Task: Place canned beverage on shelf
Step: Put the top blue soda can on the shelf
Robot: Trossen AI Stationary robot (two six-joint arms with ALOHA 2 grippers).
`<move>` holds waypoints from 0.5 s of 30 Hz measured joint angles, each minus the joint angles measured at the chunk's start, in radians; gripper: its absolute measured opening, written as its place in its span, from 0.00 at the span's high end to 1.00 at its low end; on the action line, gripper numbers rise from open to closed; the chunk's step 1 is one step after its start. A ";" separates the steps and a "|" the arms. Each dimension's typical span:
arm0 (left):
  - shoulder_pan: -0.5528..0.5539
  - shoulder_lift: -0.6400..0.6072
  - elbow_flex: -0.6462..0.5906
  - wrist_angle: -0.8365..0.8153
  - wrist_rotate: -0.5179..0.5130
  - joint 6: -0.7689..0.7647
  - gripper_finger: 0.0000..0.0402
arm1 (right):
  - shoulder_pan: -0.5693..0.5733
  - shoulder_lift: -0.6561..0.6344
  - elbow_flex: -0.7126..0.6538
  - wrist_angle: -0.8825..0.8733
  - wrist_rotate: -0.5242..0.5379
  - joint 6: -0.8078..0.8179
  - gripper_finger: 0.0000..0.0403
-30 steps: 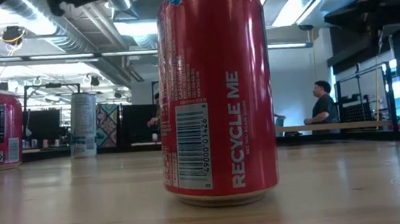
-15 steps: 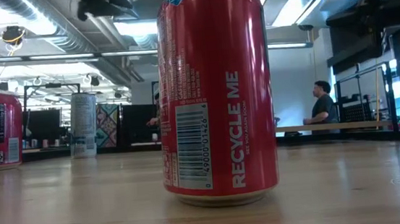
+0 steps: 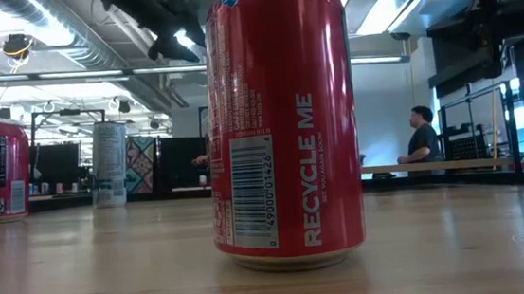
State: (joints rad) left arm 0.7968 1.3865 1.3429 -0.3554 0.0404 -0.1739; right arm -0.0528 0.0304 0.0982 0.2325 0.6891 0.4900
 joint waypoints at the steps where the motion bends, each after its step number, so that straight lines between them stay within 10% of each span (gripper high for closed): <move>1: -0.006 0.011 0.000 0.012 -0.001 -0.019 0.34 | 0.000 0.000 0.000 0.000 0.000 0.000 0.97; 15: -0.067 0.232 0.001 0.042 0.247 0.088 0.34 | 0.000 0.000 0.000 -0.012 0.013 -0.001 0.97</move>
State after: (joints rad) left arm 0.7301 1.6189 1.3437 -0.3134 0.2878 -0.0856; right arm -0.0528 0.0304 0.0982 0.2206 0.7018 0.4890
